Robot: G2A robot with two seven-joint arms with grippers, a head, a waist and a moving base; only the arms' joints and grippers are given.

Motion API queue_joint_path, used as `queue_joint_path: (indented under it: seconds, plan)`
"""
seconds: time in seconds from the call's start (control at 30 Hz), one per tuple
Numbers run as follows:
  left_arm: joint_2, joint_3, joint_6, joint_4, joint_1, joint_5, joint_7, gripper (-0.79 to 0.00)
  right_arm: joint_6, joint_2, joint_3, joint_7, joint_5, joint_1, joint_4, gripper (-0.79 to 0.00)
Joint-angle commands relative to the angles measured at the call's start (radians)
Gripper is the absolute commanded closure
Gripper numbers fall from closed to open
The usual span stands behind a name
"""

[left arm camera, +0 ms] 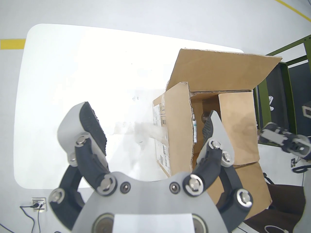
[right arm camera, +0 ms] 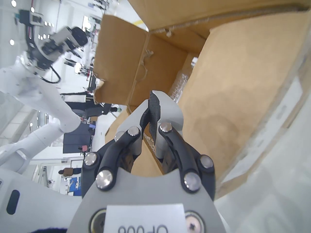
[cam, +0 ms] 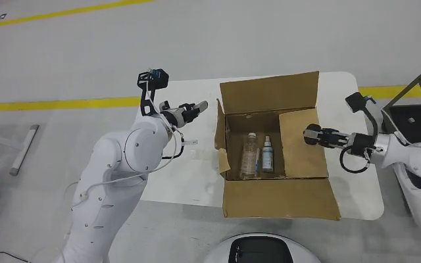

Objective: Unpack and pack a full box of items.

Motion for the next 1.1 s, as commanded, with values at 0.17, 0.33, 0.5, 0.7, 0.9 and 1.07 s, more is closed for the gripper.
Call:
queue_joint_path:
  seconds: [0.17, 0.33, 0.5, 0.7, 0.9, 1.07]
  plan:
    - [0.017, -0.009, -0.053, -0.009, 0.093, 0.153, -0.028, 0.000, 0.112, 0.006, 0.147, -0.202, 0.042, -0.028, 0.043, 0.000]
    - [0.011, 0.003, -0.088, -0.014, 0.149, 0.094, -0.005, 0.000, 0.229, 0.011, 0.145, -0.270, 0.022, 0.014, 0.138, 0.000]
    - [-0.004, 0.051, -0.178, 0.010, 0.154, 0.025, 0.033, 0.000, 0.242, 0.015, 0.069, -0.276, -0.057, 0.084, 0.188, 0.000]
    - [-0.027, 0.124, -0.239, 0.041, 0.124, -0.022, 0.062, 0.000, 0.242, 0.018, 0.017, -0.261, -0.114, 0.115, 0.192, 0.000]
    - [-0.056, 0.187, -0.279, 0.080, 0.079, -0.078, 0.090, 0.000, 0.242, 0.018, 0.017, -0.261, -0.114, 0.115, 0.192, 0.000]
    - [-0.080, 0.244, -0.317, 0.129, 0.038, -0.101, 0.093, 0.000, 0.217, 0.015, 0.017, -0.299, -0.088, 0.097, 0.193, 0.000]
